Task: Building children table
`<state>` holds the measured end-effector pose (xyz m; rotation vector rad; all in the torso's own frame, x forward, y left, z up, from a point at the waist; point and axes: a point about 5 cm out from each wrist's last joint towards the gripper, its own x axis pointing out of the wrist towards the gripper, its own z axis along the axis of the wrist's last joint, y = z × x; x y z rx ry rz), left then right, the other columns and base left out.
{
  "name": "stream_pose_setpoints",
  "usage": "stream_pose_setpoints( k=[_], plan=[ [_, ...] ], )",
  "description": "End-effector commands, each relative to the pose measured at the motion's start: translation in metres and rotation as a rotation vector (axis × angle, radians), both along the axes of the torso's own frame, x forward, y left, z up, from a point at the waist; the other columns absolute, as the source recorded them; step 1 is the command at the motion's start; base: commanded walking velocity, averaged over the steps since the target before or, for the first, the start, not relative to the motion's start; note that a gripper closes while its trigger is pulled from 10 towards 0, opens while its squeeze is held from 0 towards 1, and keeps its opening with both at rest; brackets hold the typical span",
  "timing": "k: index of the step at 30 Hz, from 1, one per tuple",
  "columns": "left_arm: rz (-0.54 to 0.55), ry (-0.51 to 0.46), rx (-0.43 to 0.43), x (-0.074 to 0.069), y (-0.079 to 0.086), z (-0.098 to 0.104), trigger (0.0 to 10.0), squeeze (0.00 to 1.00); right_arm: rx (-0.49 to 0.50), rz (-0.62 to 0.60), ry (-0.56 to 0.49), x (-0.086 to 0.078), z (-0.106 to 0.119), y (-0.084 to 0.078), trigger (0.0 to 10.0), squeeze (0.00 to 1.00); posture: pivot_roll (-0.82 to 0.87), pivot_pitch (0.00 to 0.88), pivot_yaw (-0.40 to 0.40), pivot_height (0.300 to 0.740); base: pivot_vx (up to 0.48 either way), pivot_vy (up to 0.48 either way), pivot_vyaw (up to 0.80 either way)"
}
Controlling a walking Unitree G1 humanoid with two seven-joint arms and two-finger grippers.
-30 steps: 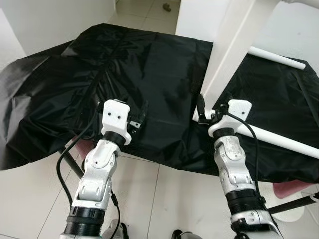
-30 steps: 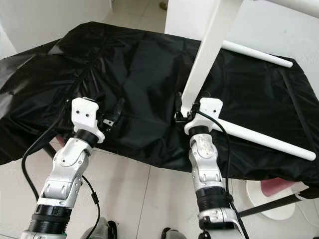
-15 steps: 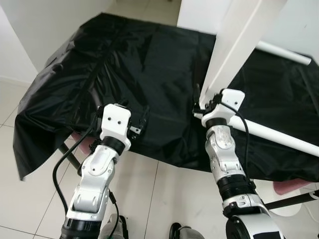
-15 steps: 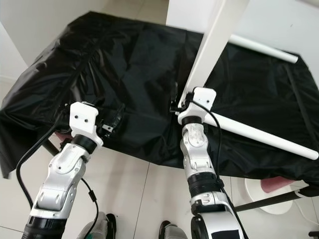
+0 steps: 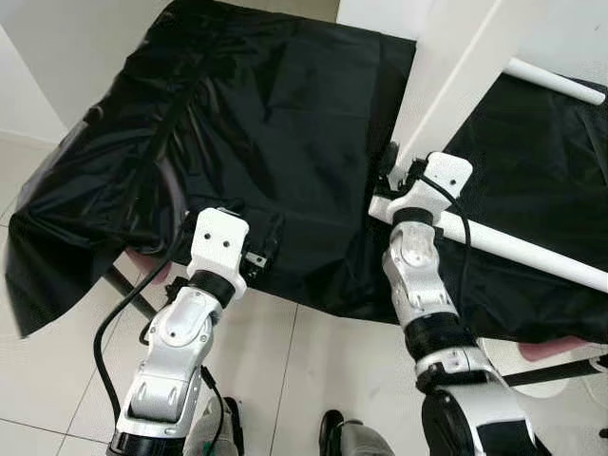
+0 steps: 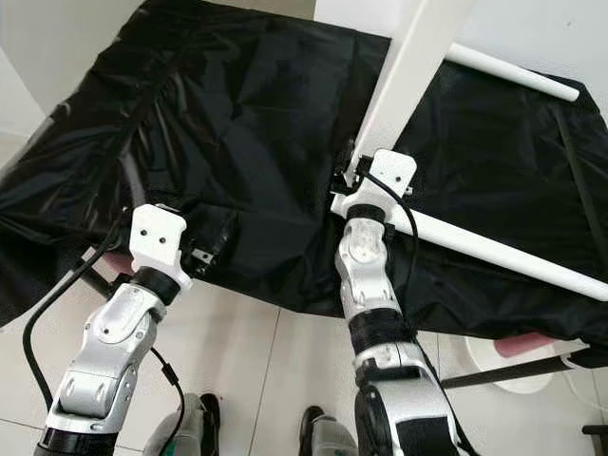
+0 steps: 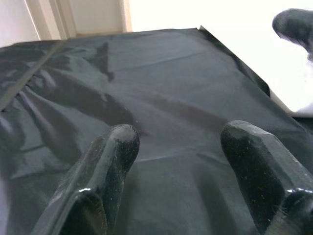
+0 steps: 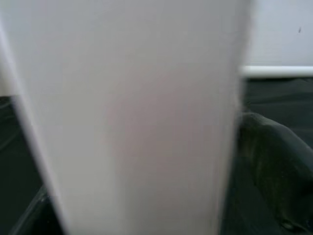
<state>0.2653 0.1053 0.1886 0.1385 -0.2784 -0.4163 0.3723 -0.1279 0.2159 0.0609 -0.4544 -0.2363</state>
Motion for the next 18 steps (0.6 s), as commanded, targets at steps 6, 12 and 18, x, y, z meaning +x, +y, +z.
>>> stream_pose_setpoints(
  k=[6, 12, 18],
  plan=[
    [-0.016, 0.026, 0.017, -0.006, -0.002, -0.003, 10.0, 0.00, 0.021, -0.019, 0.016, 0.006, 0.001, 0.005, 10.0, 0.00, 0.26, 0.254, -0.055, 0.740, 0.000, 0.000, 0.00],
    [-0.010, 0.030, 0.024, -0.008, 0.000, -0.003, 10.0, 0.00, 0.046, -0.022, 0.066, 0.013, -0.001, 0.008, 10.0, 0.00, 0.27, 0.255, -0.053, 0.740, 0.000, 0.000, 0.00],
    [0.000, 0.034, 0.030, -0.009, 0.003, -0.002, 10.0, 0.00, 0.069, -0.008, 0.102, 0.018, -0.004, 0.010, 0.0, 0.00, 0.28, 0.257, -0.050, 0.740, 0.000, 0.000, 0.00]
  ],
)
